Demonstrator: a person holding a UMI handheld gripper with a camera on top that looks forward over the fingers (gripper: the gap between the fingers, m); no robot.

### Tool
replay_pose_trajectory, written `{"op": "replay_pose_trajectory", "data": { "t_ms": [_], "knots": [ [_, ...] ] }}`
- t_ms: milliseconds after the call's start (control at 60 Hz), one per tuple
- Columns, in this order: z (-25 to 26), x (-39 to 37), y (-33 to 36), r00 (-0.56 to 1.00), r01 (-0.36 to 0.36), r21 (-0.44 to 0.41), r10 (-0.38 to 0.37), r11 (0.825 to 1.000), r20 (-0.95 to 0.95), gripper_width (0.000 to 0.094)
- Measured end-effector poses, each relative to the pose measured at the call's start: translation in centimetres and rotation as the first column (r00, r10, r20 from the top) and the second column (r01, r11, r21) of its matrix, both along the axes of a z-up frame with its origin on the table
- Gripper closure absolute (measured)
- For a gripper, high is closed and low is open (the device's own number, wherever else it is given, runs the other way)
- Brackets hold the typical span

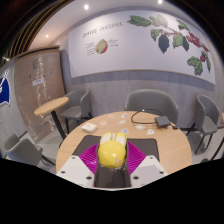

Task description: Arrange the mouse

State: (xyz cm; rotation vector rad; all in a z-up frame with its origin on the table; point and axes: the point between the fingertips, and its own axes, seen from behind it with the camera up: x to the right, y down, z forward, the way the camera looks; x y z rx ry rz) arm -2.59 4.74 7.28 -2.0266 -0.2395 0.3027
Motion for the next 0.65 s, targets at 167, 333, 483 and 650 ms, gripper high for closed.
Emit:
{"op": "replay_pose_trajectory", "data": {
  "t_ms": [167,333,483,650],
  "knots": [
    [-6.6,-1.0,-0.4,0.999,0.016,-0.115,-0.012,0.993,0.035,0.0578],
    [-8.3,-1.3,-0.9,1.0,0.011,-0.18,-0.009,0.984,0.011,0.0473],
    [-7.5,-1.0,-2.3,0.999,-0.042,-0.203,0.047,0.978,0.02,0.0105],
    [-4.8,1.8,-5.8,0.996,-0.089,-0.158,0.089,0.983,-0.012,0.0079]
  ]
}}
